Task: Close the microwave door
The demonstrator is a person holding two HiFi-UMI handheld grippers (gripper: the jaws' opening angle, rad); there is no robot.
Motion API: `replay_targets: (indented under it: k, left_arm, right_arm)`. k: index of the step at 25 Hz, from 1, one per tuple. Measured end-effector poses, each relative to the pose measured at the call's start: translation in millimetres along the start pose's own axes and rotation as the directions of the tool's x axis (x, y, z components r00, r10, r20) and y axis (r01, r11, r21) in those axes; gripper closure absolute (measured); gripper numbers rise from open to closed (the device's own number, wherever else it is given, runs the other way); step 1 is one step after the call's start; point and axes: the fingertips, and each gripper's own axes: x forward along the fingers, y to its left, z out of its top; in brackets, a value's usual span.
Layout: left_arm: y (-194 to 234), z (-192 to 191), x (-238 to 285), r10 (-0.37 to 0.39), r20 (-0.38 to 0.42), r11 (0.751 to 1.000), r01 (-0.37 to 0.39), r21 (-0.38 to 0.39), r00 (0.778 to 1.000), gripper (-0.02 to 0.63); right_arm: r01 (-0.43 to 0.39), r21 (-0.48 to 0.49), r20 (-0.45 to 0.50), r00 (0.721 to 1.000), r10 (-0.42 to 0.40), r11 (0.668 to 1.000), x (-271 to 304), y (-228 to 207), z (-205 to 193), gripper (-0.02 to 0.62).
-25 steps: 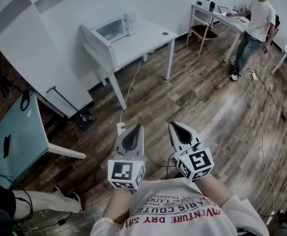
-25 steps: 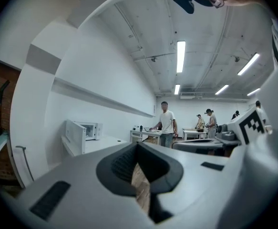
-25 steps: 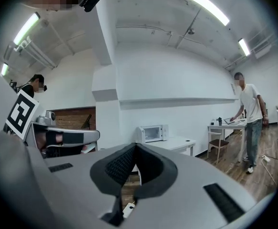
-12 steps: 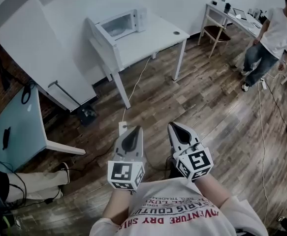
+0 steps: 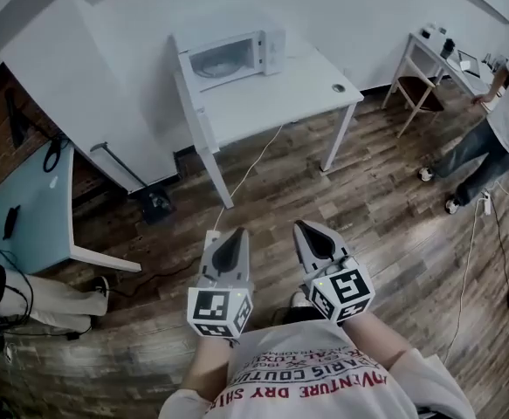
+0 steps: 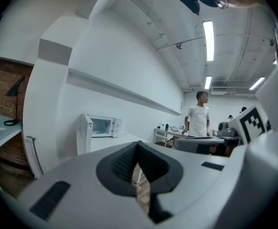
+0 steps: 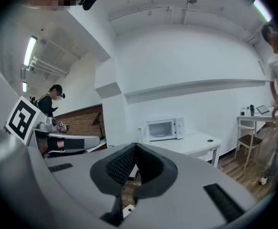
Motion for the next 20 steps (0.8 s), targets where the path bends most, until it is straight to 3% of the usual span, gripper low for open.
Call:
replay_targets:
  k: [7,20]
  left_arm:
    - [-19.2,4.5,67.8,0.082,-0.006,0.996,-0.083,-0.036,0.997,0.606]
    - [16.1,12.5,153.8,0.118,-0.026,0.992,-0.118,-0.039,0.993,0.606]
  right_arm:
    - [-0.07,0.037,-0.031,0.997,0.071,0.997,27.6,-77.1,8.5,0.584]
    - [-0.081,0.049,-0.045,0.996,0.083,0.996,101.9,-138.0,14.2,0.584]
